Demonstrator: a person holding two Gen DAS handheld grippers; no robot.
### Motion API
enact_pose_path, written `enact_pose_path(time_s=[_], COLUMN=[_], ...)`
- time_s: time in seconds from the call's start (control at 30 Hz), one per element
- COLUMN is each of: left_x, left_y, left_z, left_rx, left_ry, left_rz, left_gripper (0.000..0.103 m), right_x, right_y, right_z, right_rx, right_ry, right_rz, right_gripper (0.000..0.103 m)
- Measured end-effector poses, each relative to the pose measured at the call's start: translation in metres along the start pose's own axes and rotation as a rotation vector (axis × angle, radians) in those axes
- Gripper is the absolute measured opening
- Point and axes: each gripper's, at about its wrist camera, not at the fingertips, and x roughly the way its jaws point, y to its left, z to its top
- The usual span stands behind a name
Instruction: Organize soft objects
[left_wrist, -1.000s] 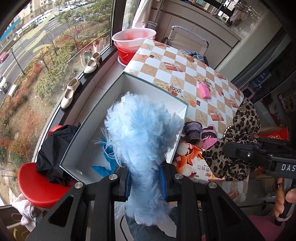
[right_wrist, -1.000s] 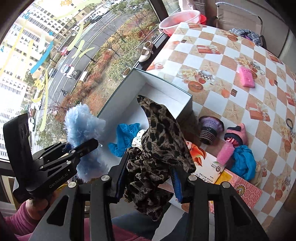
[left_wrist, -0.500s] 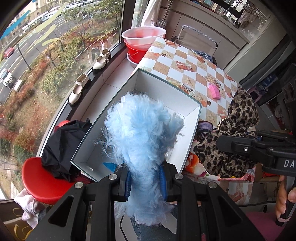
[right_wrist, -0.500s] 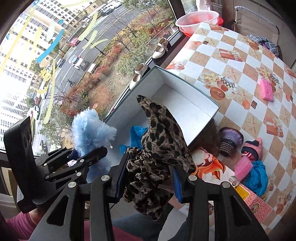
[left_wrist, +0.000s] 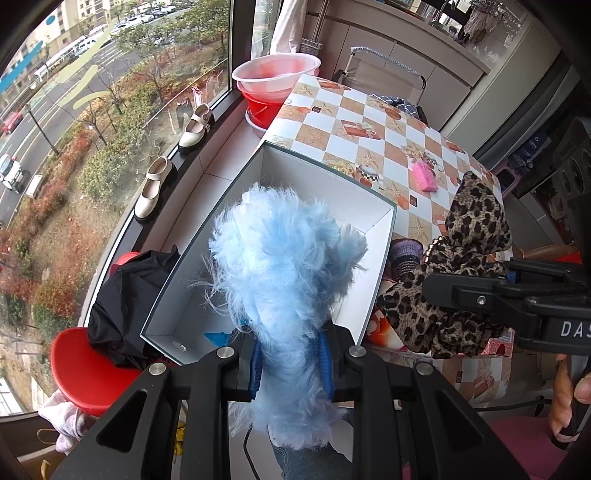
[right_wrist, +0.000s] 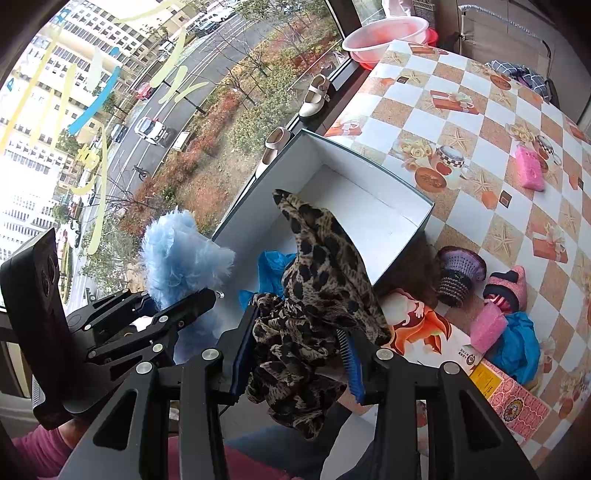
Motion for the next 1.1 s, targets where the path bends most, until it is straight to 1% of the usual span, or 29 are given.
enact_pose_path(time_s=[0.2,0.8,1.1], left_x=[0.002,0.002,0.002], left_y=[0.001,-0.007,-0.008], left_z=[0.001,0.003,0.002], left_rx=[-0.014,0.019,0.019], left_ry=[0.005,0.008,0.008], left_rz=[0.003,-0.007,-0.007], left_gripper=[0.027,0.027,0.027], right_x=[0.002,0.0,-0.001], right_y=[-0.001,-0.011,-0.011], right_z=[0.0,-0.006,-0.007], right_rx=[0.0,0.019,0.025], right_ry=[0.005,0.008,0.008], right_rz=[0.001,-0.003,-0.005], right_gripper=[0.043,0.043,0.043])
